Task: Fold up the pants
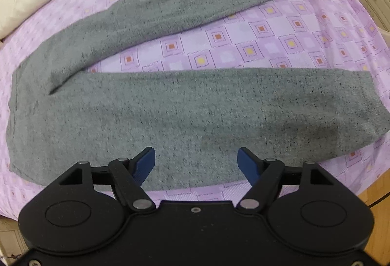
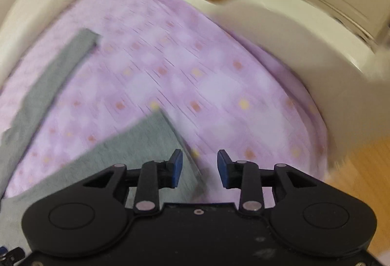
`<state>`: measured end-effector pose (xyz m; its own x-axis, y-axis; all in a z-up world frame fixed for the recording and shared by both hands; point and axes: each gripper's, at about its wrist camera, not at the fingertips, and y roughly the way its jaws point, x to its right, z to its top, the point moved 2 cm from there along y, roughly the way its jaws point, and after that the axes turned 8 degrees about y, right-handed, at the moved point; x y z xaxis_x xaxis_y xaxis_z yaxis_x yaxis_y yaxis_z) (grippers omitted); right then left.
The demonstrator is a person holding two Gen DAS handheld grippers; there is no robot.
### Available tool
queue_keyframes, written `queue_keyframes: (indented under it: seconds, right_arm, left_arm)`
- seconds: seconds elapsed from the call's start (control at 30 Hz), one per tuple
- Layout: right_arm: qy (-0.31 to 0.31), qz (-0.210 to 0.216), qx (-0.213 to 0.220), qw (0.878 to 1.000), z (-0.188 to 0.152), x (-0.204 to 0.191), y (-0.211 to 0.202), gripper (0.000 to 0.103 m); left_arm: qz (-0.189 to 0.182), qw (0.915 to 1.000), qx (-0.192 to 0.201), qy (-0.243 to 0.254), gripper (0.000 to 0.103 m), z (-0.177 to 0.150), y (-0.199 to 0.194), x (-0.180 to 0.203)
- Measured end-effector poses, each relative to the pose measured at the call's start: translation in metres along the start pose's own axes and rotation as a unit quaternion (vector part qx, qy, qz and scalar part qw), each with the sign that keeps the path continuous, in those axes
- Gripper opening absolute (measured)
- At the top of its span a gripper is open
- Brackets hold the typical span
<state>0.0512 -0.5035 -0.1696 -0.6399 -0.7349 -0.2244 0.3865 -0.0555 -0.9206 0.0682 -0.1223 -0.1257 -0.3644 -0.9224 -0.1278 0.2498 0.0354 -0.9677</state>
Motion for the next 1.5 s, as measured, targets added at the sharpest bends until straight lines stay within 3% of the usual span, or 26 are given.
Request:
queue_keyframes:
  seconds: [0.07, 0.17, 0.3, 0.37, 0.4, 0.47, 0.57, 0.7, 0.77, 0.83, 0.9, 1.03, 1.13, 1.33, 1.5]
  right_arm:
    - [-0.029, 0.026, -0.019, 0.999, 0.012, -0.007, 0.019, 0.035]
    - [-0.061, 0.02, -0.035, 0.997, 0.021, -0.012, 0.051, 0.035]
    - [-0.062, 0.059, -0.069, 0.994, 0.026, -0.013, 0.067, 0.037]
    - [-0.081, 0.06, -0.075, 0.992, 0.021, -0.02, 0.067, 0.024]
    - [-0.088, 0.063, -0.078, 0.991, 0.022, -0.026, 0.068, 0.005]
    - [-0.088, 0.072, -0.068, 0.991, 0.029, -0.037, 0.065, 0.003]
    - [-0.095, 0.067, -0.045, 0.992, 0.049, -0.054, 0.071, 0.003]
    - [-0.119, 0.04, -0.077, 0.989, 0.058, -0.067, 0.103, 0.007]
    - [-0.11, 0.043, -0.071, 0.99, 0.06, -0.063, 0.095, 0.009]
    - [-0.082, 0.039, -0.039, 0.995, 0.06, -0.051, 0.074, 0.034]
    - [-0.058, 0.045, -0.014, 0.997, 0.051, -0.03, 0.048, 0.034]
    - [-0.008, 0.052, -0.026, 0.998, 0.018, 0.017, 0.015, 0.034]
    - [0.004, 0.043, -0.052, 0.998, -0.011, 0.037, 0.013, 0.034]
    - [0.045, 0.068, -0.062, 0.995, -0.036, 0.034, 0.028, 0.034]
    - [0.045, 0.082, -0.055, 0.994, -0.025, 0.007, 0.048, 0.034]
  left_arm:
    - [0.0, 1.0, 0.001, 0.001, 0.076, 0.0, 0.0, 0.002]
    - [0.004, 1.0, 0.007, -0.001, 0.076, 0.001, -0.003, 0.003]
    - [0.011, 0.9997, 0.01, -0.017, 0.076, -0.002, -0.006, -0.003]
    - [0.013, 0.9995, 0.007, -0.029, 0.076, -0.003, -0.005, -0.007]
    - [0.014, 0.9993, 0.005, -0.035, 0.076, -0.004, -0.004, -0.009]
    - [0.016, 0.999, 0.006, -0.041, 0.076, -0.003, -0.003, -0.011]
    - [0.02, 0.9987, 0.01, -0.045, 0.076, 0.0, 0.001, -0.011]
    - [0.021, 0.9991, 0.007, -0.035, 0.076, 0.007, 0.011, -0.006]
    - [0.025, 0.9994, 0.009, -0.021, 0.075, 0.01, 0.013, -0.002]
    - [0.028, 0.9995, 0.014, -0.008, 0.075, 0.013, 0.014, 0.002]
    - [0.026, 0.9996, 0.014, 0.0, 0.075, 0.014, 0.017, 0.004]
    - [0.034, 0.9992, 0.005, 0.022, 0.075, 0.015, 0.033, 0.012]
    - [0.042, 0.9984, -0.005, 0.038, 0.075, 0.017, 0.05, 0.018]
    - [0.053, 0.996, -0.05, 0.051, 0.073, 0.021, 0.088, 0.019]
    - [0.027, 0.9965, -0.078, -0.012, 0.076, 0.031, 0.102, 0.001]
